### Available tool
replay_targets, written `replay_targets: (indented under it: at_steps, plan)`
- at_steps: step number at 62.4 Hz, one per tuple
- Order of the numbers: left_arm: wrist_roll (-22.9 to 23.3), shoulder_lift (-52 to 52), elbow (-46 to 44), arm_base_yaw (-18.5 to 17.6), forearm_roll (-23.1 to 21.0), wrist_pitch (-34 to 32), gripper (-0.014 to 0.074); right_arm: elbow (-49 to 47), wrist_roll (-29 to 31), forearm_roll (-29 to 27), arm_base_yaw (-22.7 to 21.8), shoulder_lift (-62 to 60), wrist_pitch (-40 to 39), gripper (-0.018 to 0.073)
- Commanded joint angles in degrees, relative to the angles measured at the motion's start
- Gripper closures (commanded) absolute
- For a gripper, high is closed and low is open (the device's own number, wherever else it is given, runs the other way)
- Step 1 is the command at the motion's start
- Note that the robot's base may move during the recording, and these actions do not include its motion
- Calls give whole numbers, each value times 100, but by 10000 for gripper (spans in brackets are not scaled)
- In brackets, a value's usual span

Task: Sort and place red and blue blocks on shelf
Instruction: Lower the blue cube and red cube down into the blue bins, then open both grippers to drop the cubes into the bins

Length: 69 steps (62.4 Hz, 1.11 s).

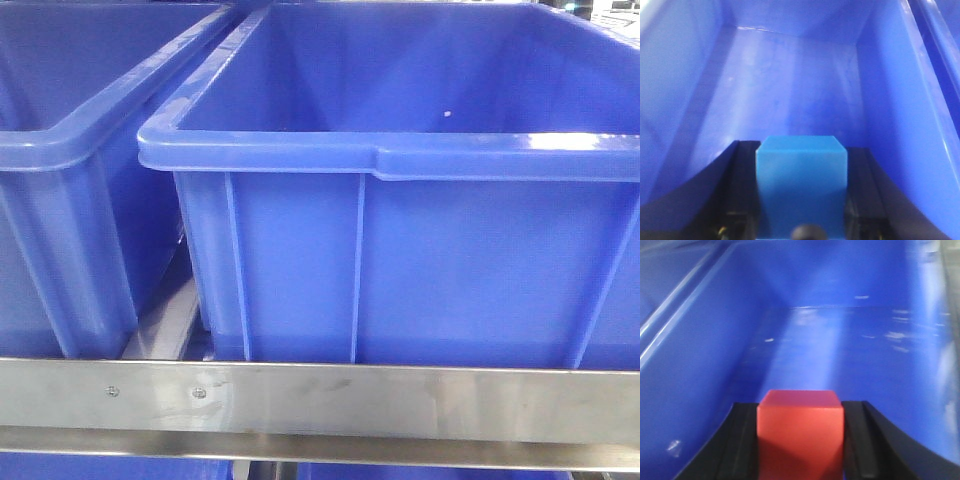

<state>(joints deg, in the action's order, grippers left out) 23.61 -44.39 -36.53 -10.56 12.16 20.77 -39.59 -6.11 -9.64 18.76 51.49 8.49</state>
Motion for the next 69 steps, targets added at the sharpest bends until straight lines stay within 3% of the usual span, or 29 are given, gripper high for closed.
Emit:
replay_targets:
  at_steps: [1,16,25,33,38,44,55,61,65,67,69]
  plan:
    - [2,-227,-220,0,62,-746,463,-381,47,150,157,440,-742,502]
    - [2,-696,-220,0,62,-1361,442,-642,42,145,199,1276,-849,501]
    - [2,-711,-232,0,62,-1613,267,-642,42,139,199,1325,-916,456]
    - [2,-711,-305,0,62,-1412,90,-642,42,146,199,1317,-905,216]
    - [2,-711,-305,0,62,-1412,83,-642,42,146,199,1317,-920,27]
    - [2,-711,-305,0,62,-1412,82,-642,42,146,199,1317,-948,-71]
    - [2,-711,-305,0,62,-1412,90,-642,42,146,199,1317,-983,-52]
    - [2,-711,-305,0,62,-1390,191,-642,42,146,199,1297,-1065,-10]
    - [2,-657,-305,0,62,-1326,339,-642,42,146,199,1230,-1104,120]
    - [2,-609,-305,0,62,-1267,414,-642,42,146,199,1188,-1104,227]
    - [2,-515,-305,0,76,-1197,491,-642,42,146,199,1085,-1082,414]
